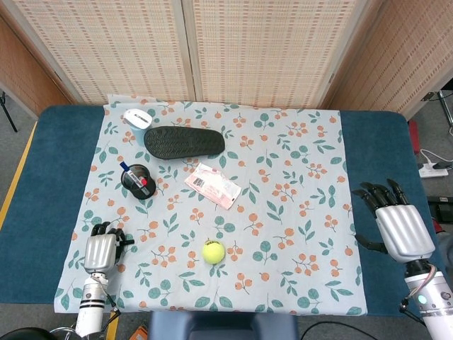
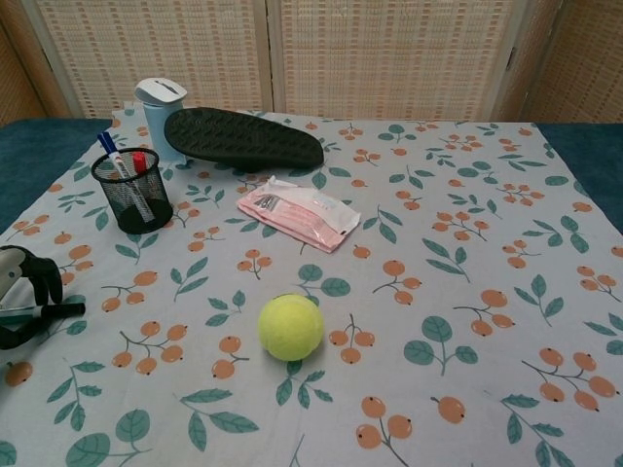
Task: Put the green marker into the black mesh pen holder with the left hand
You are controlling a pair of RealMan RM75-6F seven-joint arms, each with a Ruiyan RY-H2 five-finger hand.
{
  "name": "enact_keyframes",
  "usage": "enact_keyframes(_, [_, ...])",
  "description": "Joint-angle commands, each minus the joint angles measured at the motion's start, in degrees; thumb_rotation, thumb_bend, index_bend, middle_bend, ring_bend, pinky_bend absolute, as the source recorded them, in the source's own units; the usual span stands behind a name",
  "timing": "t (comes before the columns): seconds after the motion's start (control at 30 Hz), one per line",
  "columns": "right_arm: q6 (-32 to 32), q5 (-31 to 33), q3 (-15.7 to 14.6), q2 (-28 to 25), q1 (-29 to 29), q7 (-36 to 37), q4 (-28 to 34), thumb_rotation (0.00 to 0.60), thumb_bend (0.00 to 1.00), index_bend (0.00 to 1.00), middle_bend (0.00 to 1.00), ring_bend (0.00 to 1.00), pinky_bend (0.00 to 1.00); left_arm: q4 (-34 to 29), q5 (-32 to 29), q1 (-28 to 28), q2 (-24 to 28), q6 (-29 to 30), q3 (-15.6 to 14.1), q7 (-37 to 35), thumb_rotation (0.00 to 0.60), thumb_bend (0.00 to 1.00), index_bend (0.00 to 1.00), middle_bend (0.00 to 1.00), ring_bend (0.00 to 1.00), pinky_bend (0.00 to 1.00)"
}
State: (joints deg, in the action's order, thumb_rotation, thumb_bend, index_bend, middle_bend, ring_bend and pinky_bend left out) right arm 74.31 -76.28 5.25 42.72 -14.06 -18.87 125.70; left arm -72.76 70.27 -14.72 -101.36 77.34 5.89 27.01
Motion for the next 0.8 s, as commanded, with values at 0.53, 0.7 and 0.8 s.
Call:
enact_keyframes(0.53, [0.1,-0.5,0.0,-0.1,0.1,0.4,-0.1,0.600,0.10,0.21,0.13,0.13,0.00,-3.5,2.0,-0.2,3.6,3.1,3.2,-2.7,0.600,0.36,0.51,0.52,0.18,0.19])
enact_keyframes(0.7, [-0.2,-0.3,0.0,-0.1,-0.1,0.7,-0.3,0.600,0.10,0.21,0.13,0.13,0.00,-13.4,2.0,-0.7,11.1,3.3,7.9,-9.6,0.600,0.36,0.51,0.52,0.18,0.19])
enact_keyframes(0.8, [-0.2,-0.3,0.0,-0.1,-0.1,0.8,-0.3,0.600,0.10,0.21,0.13,0.13,0.00,-21.5,0.3,-0.9,18.1,1.2,11.9,-15.8,0.600,0.36,0.52,0.52,0.18,0.19])
